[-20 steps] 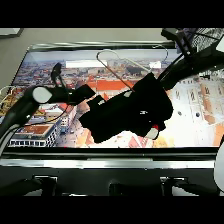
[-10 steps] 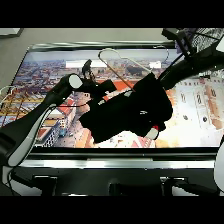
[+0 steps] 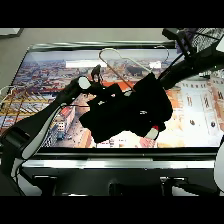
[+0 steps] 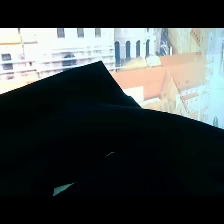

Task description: Fold the clothes and pants, and hang the long-sleeved shirts on hangers.

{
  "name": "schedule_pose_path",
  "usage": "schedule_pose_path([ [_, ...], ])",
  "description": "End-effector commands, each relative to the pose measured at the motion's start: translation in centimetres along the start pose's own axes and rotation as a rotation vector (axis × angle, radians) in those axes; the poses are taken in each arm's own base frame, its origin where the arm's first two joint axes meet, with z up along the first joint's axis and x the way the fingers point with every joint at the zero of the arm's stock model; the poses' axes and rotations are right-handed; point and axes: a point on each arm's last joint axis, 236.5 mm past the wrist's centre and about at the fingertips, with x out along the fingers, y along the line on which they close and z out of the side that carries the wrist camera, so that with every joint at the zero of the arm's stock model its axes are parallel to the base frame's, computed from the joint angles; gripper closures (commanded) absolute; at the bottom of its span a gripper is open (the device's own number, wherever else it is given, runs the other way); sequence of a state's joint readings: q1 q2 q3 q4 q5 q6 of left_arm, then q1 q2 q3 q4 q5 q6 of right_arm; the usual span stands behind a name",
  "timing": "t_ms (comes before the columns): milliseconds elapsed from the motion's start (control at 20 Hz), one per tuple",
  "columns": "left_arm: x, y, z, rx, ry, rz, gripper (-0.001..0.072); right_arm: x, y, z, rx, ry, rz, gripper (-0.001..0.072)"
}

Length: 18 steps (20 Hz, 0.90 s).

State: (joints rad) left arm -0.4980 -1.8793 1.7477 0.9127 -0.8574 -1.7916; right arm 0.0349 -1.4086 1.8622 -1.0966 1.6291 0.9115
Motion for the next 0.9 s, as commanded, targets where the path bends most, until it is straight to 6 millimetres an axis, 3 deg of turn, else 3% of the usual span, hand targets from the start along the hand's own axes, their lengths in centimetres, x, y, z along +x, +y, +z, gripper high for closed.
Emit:
schedule_pose_path([
  [0, 0.2, -0.2, -0.5, 0.007, 0.019, -0.008, 0.0020, 0.0, 0.0, 0.0, 0.001, -0.001, -0.001, 0.0669],
  [50, 0.2, -0.1, -0.8, 0.008, 0.034, -0.004, 0.0194, 0.0, 0.0, 0.0, 0.001, -0.001, -0.001, 0.0669],
  [100, 0.2, 0.0, -1.1, 0.018, 0.046, -0.002, 0.0420, 0.0, 0.0, 0.0, 0.001, -0.001, -0.001, 0.0669],
  [150, 0.2, -0.1, -1.2, 0.035, 0.050, -0.003, 0.0586, 0.0, 0.0, 0.0, 0.001, -0.001, -0.001, 0.0669],
  [200, 0.1, -0.1, -1.3, 0.046, 0.055, -0.003, 0.0650, 0.0, 0.0, 0.0, 0.001, -0.001, -0.001, 0.0669],
  [450, -1.7, 0.4, -0.4, 0.057, 0.052, 0.001, 0.0671, -0.1, 0.0, 0.0, 0.008, -0.001, -0.001, 0.0669],
  [650, -6.3, 0.9, 2.2, 0.115, -0.014, 0.040, 0.0672, 0.5, 1.5, -0.9, -0.017, 0.087, -0.012, 0.0670],
  [850, -10.3, 2.1, 2.6, 0.179, -0.016, 0.131, 0.0672, 1.2, 2.2, -1.6, 0.072, 0.189, -0.132, 0.0671],
])
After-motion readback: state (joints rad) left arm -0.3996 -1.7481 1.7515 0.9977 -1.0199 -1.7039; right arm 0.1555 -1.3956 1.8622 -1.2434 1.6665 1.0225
